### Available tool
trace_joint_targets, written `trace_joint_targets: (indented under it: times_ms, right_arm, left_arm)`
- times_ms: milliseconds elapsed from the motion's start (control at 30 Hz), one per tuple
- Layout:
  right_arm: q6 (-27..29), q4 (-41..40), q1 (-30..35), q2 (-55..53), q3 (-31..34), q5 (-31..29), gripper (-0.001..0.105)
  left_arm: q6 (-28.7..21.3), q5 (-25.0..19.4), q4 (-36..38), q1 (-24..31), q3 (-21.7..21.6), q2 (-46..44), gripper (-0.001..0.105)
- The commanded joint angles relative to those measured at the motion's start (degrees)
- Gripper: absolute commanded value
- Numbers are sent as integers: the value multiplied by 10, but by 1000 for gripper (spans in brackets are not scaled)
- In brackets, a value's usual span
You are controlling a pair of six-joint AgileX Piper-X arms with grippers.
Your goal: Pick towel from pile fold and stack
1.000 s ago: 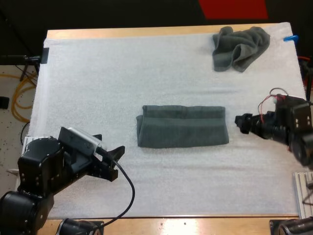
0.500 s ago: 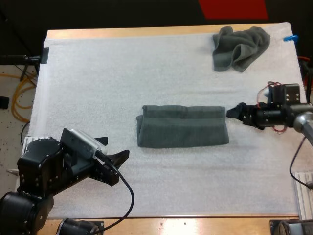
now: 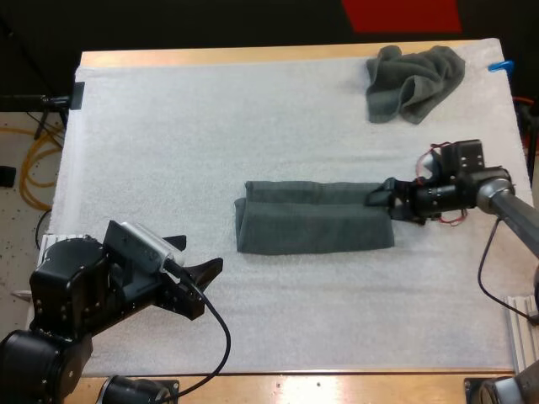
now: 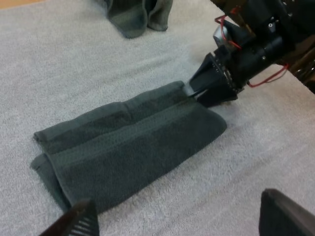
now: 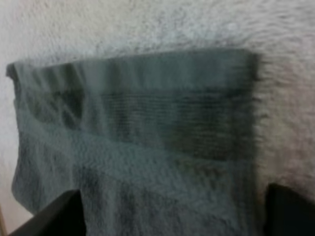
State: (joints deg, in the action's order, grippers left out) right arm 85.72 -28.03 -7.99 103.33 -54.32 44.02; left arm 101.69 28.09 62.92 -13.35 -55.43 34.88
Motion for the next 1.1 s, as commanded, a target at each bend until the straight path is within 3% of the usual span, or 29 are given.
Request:
trace_joint_targets:
  times_ms: [0, 267, 367, 467, 600, 733, 867, 1067]
  right_arm:
    - [0, -6, -18, 17, 3, 0, 74]
    - [-3, -10, -63, 29, 3, -10, 74]
    - [-4, -22, -63, 29, 3, -30, 68]
    - [3, -39, -62, 29, 3, -49, 44]
    - [24, -44, -62, 24, 3, -47, 1]
    - [34, -46, -62, 0, 3, -109, 1]
    - [57, -65, -62, -45, 3, -205, 1]
    - [142, -131, -62, -120, 3, -375, 1]
  left_arm:
    - [5, 5, 2, 0, -2, 1, 66]
    - [1, 5, 2, 0, -2, 1, 66]
    - [-8, 5, -2, 0, -2, 1, 65]
    - [-8, 5, -3, 0, -2, 1, 65]
    - [0, 28, -5, 0, -2, 1, 65]
    - [0, 67, -5, 0, -2, 1, 65]
    - [0, 70, -4, 0, -2, 1, 65]
    - [0, 70, -4, 0, -2, 1, 65]
